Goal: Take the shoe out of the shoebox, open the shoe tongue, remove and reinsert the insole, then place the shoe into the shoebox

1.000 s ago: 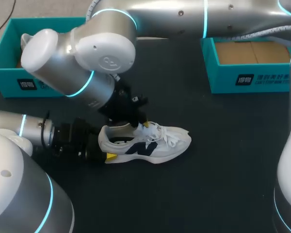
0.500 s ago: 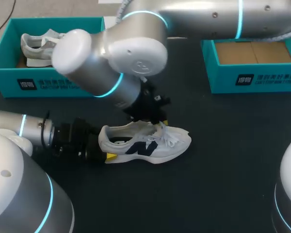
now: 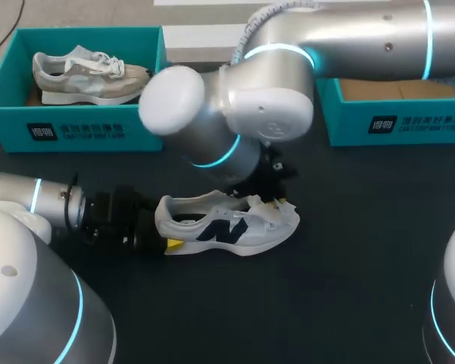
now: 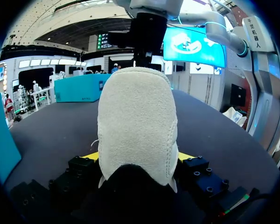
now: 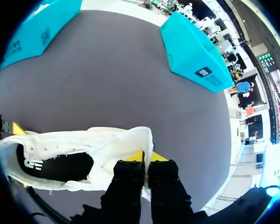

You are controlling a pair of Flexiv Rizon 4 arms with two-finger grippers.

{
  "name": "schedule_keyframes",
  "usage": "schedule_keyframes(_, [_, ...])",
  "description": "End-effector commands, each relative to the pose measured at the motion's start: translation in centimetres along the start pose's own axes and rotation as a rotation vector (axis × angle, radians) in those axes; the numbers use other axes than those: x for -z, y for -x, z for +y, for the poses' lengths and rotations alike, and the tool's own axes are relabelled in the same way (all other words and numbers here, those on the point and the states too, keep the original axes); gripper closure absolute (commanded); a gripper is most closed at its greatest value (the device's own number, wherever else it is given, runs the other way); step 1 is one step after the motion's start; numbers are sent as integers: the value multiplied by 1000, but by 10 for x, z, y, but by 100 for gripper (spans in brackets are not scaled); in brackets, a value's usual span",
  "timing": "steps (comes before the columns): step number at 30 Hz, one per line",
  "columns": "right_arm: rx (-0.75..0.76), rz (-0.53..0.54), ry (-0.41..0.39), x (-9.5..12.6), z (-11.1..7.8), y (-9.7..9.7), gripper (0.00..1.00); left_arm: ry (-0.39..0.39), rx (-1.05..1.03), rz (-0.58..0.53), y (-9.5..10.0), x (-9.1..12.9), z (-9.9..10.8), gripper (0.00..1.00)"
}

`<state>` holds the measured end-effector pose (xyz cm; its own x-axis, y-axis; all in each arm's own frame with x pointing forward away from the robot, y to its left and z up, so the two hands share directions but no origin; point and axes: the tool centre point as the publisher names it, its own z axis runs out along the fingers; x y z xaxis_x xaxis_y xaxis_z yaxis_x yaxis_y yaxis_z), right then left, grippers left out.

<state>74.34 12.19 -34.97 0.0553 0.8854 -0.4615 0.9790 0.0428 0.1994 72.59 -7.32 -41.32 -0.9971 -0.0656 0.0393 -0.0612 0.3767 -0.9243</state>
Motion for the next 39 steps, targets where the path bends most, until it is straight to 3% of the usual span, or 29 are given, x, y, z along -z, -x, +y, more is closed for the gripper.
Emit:
schedule_keyframes(1, [-169, -23, 16, -19, -9, -6, 84, 4, 0, 0, -1, 1, 3, 100])
schedule_keyframes(3, [-160, -44, 8, -22, -10, -8, 69, 4, 0, 0, -1, 1, 3, 100])
schedule_keyframes(5, [-153, -56, -3, -24, -10, -9, 38, 4, 0, 0, -1, 1, 3, 100])
schedule_keyframes(6, [-154, -70, -13, -24, -10, -9, 13, 4, 0, 0, -1, 1, 3, 100])
schedule_keyframes(7, [-152, -72, -15, -24, -10, -8, 0, 4, 0, 0, -1, 1, 3, 100])
schedule_keyframes(15, [-170, -122, -20, -4, -10, 8, 0, 4, 0, 0, -1, 1, 3, 100])
schedule_keyframes(20, [-175, -84, 9, 18, -7, 15, 0, 4, 0, 0, -1, 1, 3, 100])
schedule_keyframes(24, [-137, -26, 78, 47, -4, 16, 0, 4, 0, 0, -1, 1, 3, 100])
schedule_keyframes(32, [13, -37, 192, 105, 7, 14, 0, 4, 0, 0, -1, 1, 3, 100])
schedule_keyframes(39, [196, -26, 295, 152, 28, 4, 0, 4, 0, 0, -1, 1, 3, 100])
